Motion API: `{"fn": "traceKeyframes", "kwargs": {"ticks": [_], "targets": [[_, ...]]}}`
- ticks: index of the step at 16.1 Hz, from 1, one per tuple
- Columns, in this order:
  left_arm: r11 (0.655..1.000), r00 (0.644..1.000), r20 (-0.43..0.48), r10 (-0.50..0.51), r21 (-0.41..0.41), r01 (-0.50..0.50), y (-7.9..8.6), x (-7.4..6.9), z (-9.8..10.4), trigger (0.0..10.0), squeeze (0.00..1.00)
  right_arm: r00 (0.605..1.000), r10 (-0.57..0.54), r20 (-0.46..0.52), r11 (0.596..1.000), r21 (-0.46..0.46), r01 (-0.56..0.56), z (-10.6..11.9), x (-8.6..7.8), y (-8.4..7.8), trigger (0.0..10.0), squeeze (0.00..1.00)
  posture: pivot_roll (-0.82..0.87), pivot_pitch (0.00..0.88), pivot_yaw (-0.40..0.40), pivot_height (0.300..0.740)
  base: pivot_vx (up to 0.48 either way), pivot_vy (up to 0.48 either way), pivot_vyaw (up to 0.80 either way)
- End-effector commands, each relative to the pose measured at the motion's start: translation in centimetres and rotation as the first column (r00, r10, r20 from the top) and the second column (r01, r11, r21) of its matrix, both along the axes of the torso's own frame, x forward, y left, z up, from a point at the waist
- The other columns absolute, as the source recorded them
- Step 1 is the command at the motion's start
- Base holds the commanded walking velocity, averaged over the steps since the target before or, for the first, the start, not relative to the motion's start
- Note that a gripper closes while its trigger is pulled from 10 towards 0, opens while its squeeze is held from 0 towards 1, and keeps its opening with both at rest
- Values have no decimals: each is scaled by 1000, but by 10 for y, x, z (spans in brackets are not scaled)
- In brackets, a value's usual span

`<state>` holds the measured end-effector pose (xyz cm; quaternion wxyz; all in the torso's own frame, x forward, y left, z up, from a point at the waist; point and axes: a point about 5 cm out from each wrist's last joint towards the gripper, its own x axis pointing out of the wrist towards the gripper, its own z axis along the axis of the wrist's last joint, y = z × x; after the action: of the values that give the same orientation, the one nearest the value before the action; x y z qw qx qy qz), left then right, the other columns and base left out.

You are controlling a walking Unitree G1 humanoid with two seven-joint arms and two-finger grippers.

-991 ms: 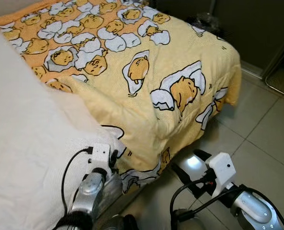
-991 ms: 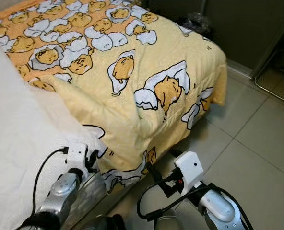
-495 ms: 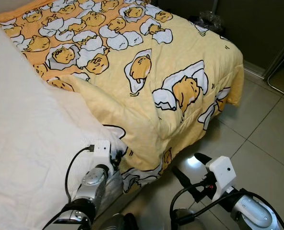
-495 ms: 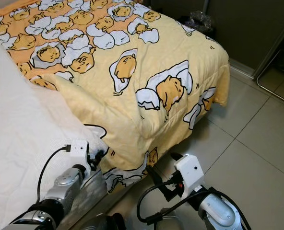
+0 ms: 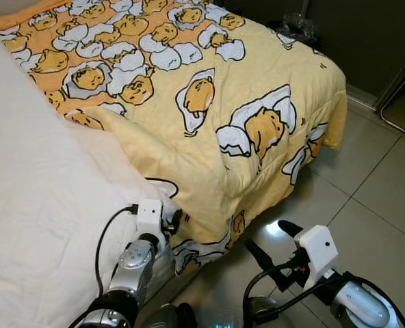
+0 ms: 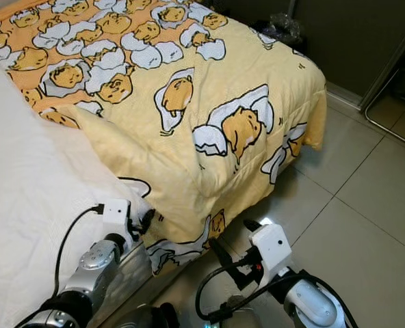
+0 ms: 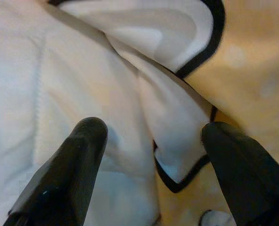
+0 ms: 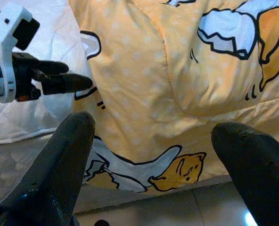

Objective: Clean up the room

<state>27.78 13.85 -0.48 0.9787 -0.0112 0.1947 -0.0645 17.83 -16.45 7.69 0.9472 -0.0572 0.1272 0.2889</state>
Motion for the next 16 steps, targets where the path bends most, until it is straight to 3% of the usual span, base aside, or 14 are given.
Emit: {"fn": "traceKeyframes", "kwargs": {"ticks": [1, 4, 5, 12, 15, 16], "targets": [[1000, 1000, -2, 15, -1, -15, 5, -2, -1, 10000, 0, 1000, -4, 5, 1000, 2, 4, 1, 0, 1, 10000, 0, -318, 160, 125, 740, 0, 0, 0], [993, 999, -45, -1, -121, -5, -2, -3, -3, 10000, 0, 1000, -4, 5, 1000, 1, 4, 1, 0, 0, 10000, 0, -320, 157, 125, 740, 0, 0, 0], [984, 995, -66, -69, -167, 57, -13, -5, -6, 10000, 0, 1000, -4, 6, 1000, -1, 4, 1, 0, 0, 10000, 0, -325, 150, 127, 740, 0, 0, 0], [970, 981, -64, -181, -180, 167, -24, -9, -5, 10000, 0, 1000, -11, 7, 1000, -14, 11, 1, -3, -5, 10000, 0, -339, 109, 131, 740, 0, 0, 0], [956, 949, -173, -265, -178, 234, -36, -24, -23, 10000, 0, 1000, -4, 3, 1000, -12, 4, 0, -2, -3, 10000, 0, -337, 113, 128, 740, 0, 0, 0], [937, 910, -242, -338, -176, 301, -44, -34, -33, 10000, 0, 1000, -2, 3, 1000, -11, 2, 0, -1, -3, 10000, 0, -329, 121, 117, 740, 0, 0, 0]]}}
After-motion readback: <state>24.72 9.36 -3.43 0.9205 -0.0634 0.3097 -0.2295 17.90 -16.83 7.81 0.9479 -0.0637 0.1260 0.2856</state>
